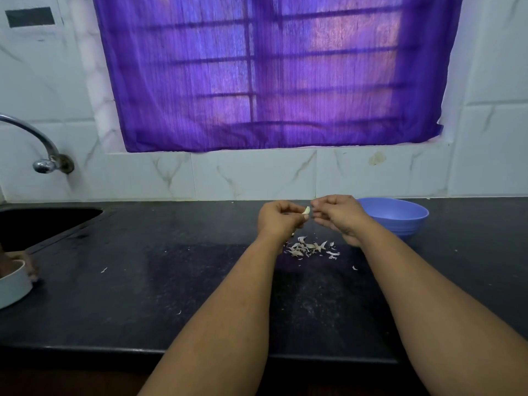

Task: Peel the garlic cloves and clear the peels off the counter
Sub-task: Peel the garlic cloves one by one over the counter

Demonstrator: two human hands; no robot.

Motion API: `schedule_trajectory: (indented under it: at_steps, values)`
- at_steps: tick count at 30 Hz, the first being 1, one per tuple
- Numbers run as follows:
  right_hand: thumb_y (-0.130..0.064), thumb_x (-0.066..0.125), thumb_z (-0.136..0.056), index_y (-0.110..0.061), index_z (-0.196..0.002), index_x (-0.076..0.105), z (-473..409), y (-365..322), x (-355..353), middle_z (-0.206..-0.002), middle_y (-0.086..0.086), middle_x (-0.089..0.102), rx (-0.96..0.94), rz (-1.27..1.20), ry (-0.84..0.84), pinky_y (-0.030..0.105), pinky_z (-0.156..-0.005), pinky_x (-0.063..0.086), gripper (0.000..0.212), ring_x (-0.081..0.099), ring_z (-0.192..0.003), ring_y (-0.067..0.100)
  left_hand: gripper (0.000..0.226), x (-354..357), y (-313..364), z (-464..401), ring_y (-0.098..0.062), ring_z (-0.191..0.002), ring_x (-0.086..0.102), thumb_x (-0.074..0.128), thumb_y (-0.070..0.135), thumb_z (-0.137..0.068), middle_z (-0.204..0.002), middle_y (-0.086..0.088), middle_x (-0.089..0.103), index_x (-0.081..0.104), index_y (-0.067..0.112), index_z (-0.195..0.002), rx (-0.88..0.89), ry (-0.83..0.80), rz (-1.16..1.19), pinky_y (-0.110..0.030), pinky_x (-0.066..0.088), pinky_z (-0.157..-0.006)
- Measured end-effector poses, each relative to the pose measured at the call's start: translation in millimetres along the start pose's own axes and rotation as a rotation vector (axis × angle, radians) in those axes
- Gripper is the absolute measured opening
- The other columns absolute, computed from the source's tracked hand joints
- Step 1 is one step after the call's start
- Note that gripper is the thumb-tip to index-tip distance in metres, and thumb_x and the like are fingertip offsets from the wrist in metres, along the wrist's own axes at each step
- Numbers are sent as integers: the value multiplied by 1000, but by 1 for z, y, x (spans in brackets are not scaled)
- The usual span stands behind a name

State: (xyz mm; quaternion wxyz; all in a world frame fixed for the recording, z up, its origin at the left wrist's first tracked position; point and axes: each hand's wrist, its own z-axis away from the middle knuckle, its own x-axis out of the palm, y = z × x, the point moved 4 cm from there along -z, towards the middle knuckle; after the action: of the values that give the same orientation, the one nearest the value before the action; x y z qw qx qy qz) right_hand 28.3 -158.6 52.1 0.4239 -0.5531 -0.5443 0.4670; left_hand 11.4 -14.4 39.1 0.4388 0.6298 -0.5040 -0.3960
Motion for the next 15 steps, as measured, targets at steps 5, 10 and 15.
schedule_trajectory:
  at_steps: [5, 10, 15]
  values:
    - [2, 68, -85, -7, -84, 68, 1, 0, 2, -77, 9, 69, -76, 25, 11, 15, -68, 56, 9, 65, -72, 13, 11, 2, 0, 0, -15, -61, 63, 82, 13, -73, -67, -4, 69, 71, 12, -75, -11, -23, 36, -26, 47, -56]
    - [3, 69, -84, -4, -87, 68, 2, -2, 1, -85, 11, 71, -78, -63, -10, 21, -74, 58, 8, 69, -81, 17, 16, 2, 1, 2, -13, -61, 63, 79, 16, -78, -73, -5, 68, 67, 7, -81, -51, -26, 141, -18, 47, -51]
    - [1, 65, -87, -3, -89, 66, 6, -6, 6, -85, 10, 69, -87, -128, -48, 18, -71, 56, 5, 65, -77, 13, 12, 4, 0, 1, -9, -59, 61, 69, 10, -87, -75, -8, 67, 63, 10, -76, -106, -51, 255, -15, 46, -49]
